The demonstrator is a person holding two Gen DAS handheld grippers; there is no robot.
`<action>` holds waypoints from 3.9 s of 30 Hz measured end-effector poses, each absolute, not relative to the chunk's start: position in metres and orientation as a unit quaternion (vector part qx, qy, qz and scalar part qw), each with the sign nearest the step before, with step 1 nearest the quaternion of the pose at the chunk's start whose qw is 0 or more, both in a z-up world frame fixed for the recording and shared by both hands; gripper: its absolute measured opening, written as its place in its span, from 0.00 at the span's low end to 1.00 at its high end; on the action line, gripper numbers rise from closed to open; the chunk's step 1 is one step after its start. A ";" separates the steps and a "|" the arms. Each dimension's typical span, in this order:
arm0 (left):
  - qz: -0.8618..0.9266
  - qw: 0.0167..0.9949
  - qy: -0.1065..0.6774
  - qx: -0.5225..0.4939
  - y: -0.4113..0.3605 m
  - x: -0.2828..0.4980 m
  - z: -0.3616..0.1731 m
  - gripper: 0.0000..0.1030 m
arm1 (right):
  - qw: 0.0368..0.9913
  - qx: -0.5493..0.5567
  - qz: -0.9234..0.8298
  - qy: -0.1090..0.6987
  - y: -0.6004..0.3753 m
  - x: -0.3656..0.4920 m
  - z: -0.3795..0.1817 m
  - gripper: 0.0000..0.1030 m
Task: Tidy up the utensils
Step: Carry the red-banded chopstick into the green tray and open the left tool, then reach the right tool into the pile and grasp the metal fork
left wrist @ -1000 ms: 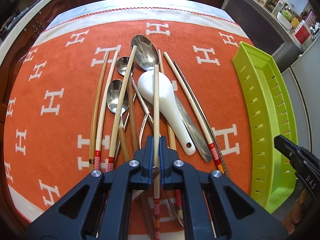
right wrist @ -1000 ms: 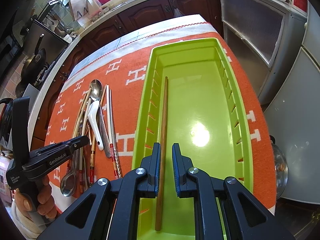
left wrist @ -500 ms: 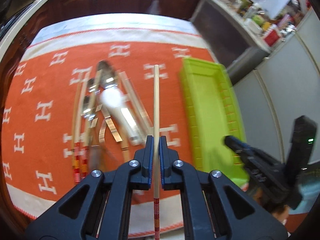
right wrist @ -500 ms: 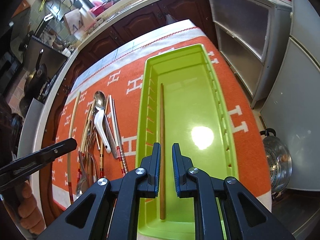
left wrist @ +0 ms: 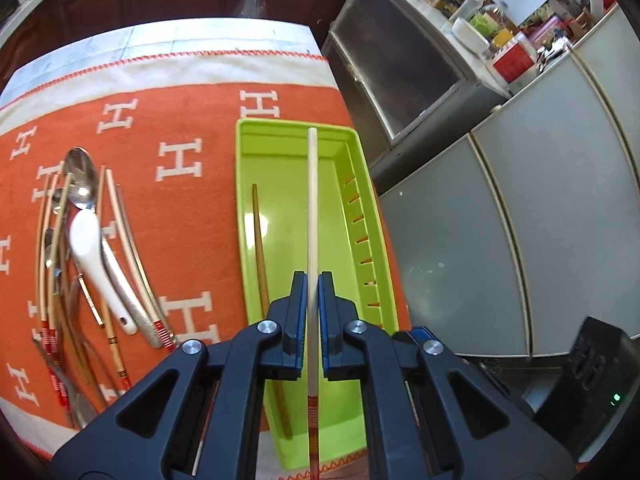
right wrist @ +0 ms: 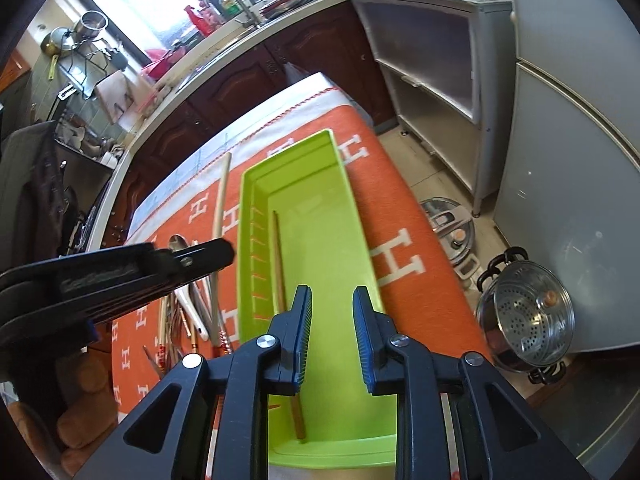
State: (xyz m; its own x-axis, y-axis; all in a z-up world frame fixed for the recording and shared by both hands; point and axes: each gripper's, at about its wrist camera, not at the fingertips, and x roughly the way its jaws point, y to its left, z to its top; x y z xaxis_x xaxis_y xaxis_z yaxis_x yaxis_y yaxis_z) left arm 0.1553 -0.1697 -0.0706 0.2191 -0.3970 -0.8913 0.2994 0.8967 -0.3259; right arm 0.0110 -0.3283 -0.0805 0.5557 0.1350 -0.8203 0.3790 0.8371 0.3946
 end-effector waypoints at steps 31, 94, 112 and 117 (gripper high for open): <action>-0.086 0.831 0.548 -0.041 0.028 0.104 -0.088 0.04 | 0.850 0.129 -0.085 0.503 -0.266 0.075 -0.127 0.13; -0.165 0.831 0.521 -0.102 0.105 0.095 -0.128 0.36 | 0.852 0.052 0.090 0.513 -0.064 0.074 -0.089 0.46; -0.248 0.816 0.505 -0.137 0.095 0.128 -0.161 0.06 | 0.834 0.040 0.099 0.542 -0.048 0.102 -0.114 0.35; -0.252 0.822 0.492 -0.138 0.094 0.125 -0.159 0.04 | 0.829 0.031 0.107 0.548 -0.040 0.108 -0.121 0.30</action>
